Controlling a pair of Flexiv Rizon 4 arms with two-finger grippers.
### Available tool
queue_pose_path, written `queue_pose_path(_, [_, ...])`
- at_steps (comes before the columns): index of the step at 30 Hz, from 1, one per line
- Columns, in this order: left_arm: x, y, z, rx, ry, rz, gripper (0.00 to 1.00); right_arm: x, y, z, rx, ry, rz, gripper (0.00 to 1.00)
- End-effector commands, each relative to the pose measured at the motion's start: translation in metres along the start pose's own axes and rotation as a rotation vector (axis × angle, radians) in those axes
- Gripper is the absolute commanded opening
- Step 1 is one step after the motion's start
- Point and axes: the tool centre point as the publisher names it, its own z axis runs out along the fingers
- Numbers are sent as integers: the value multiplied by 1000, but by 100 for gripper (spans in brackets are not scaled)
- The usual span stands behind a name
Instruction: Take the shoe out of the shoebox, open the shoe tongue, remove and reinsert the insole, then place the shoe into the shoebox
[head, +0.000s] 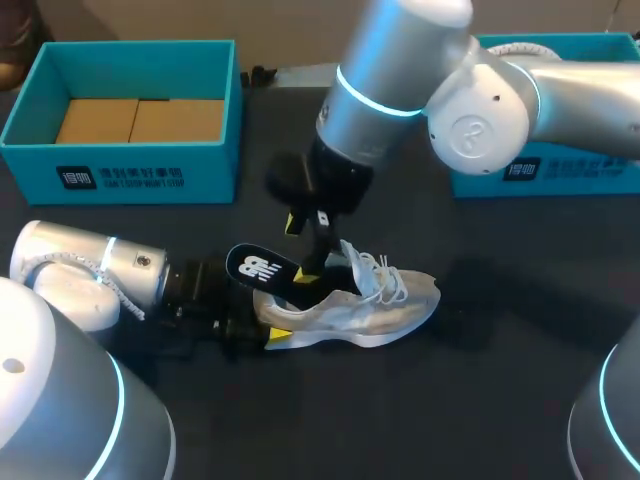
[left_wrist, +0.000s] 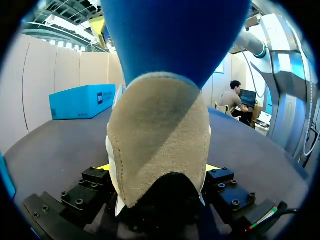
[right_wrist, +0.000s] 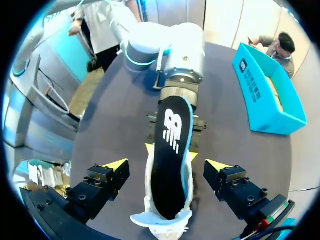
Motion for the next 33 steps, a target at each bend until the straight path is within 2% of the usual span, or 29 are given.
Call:
queue_pose_path(1, [1,1,0,-2,-1,0,0,-3,-5,3,-50,35,23,100])
queue_pose_path(8, [1,1,0,-2,-1,0,0,-7,-4,11,-134,121,90,100])
queue_pose_path(22, [1,1,0,-2,-1,0,0,-9,-1,39,-267,291,53,100])
queue_pose_path(33, [1,1,0,-2,-1,0,0,0,4,41,-296,382,39,100])
